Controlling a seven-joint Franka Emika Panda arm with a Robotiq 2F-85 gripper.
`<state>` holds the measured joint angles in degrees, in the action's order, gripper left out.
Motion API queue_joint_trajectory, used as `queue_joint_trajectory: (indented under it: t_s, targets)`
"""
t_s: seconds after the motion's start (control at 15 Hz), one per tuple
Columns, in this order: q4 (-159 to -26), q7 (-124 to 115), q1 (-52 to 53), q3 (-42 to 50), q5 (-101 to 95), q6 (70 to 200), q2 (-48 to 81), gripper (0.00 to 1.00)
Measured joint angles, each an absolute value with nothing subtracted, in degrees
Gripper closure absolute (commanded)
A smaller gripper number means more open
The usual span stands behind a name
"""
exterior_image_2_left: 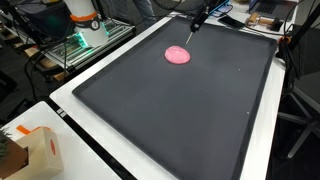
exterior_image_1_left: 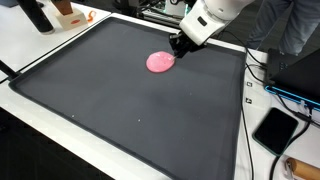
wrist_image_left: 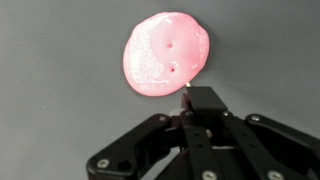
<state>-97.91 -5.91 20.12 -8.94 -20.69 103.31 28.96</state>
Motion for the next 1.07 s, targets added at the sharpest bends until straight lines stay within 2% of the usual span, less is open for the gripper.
queue_joint_trajectory:
  t_s: [0.6, 1.07]
  targets:
    - [-102.6, -19.0, 21.9, -8.9, -21.2, 103.3, 25.8, 0.97]
    - [-106.2, -20.0, 21.0, -8.9, -20.9, 104.8, 21.8, 0.97]
